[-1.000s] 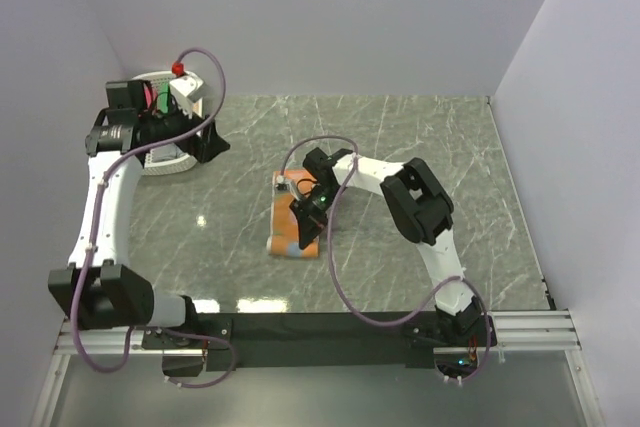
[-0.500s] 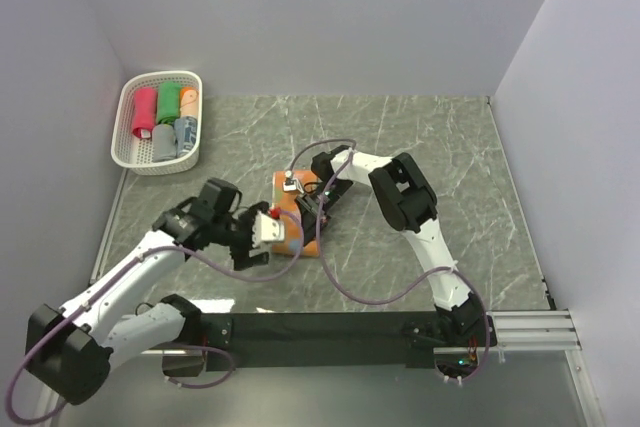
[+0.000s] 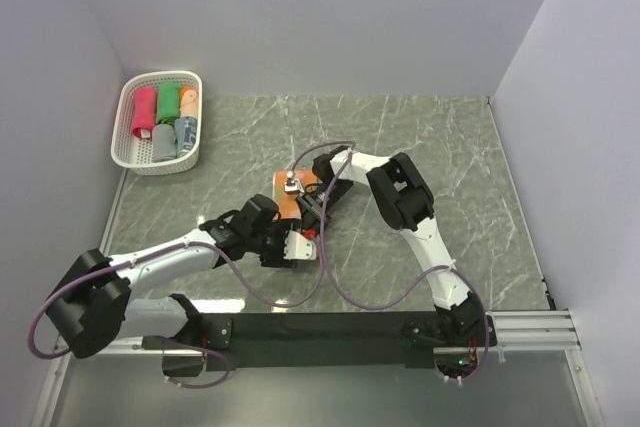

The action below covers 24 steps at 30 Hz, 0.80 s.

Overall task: Roll the towels
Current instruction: Roll the towel

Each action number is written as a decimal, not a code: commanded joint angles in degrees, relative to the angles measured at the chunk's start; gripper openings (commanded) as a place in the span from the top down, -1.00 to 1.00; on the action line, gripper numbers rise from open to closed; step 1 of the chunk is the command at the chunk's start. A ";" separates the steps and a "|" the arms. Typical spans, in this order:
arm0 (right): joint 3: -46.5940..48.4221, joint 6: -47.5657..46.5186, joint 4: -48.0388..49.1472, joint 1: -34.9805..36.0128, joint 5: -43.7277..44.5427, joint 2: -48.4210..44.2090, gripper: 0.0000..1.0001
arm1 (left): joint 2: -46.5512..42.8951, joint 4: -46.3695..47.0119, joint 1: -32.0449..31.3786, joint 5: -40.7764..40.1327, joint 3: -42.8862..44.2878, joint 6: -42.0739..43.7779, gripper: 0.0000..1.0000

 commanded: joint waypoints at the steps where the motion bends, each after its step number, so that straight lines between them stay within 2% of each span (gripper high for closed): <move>1: -0.71 -1.58 3.48 0.13 8.86 3.08 1.00 | 1.76 7.34 -1.01 -1.98 -0.38 1.35 -0.30; 5: -1.06 -0.71 4.09 -0.04 8.78 2.90 1.00 | 4.83 5.85 -1.10 -0.14 -0.29 3.21 -0.17; 9: -1.77 0.61 5.85 -0.39 8.60 2.29 1.00 | 9.66 2.60 -1.19 1.45 0.76 4.17 0.16; 13: -1.59 0.62 5.59 -0.83 8.34 2.11 0.99 | 12.04 0.75 -1.19 0.57 1.02 3.82 0.27; 15: -1.85 0.70 5.67 -0.92 8.69 1.33 0.79 | 12.83 -1.34 -1.19 0.31 1.98 3.65 0.42; 17: -2.99 1.49 6.29 -1.36 9.30 -1.48 0.49 | 14.06 -4.07 -1.19 0.92 3.30 2.95 0.53; 20: -7.38 5.95 12.34 -3.37 11.93 -8.77 0.30 | 15.03 -9.17 -1.10 2.59 5.24 2.15 0.75; 21: -8.17 6.93 15.23 -3.99 13.94 -10.79 0.27 | 15.21 -10.14 -1.10 3.12 5.94 2.07 0.89; 24: -10.73 12.12 21.64 -7.67 20.17 -18.70 0.11 | 16.00 -13.40 -1.10 4.35 6.74 1.28 0.99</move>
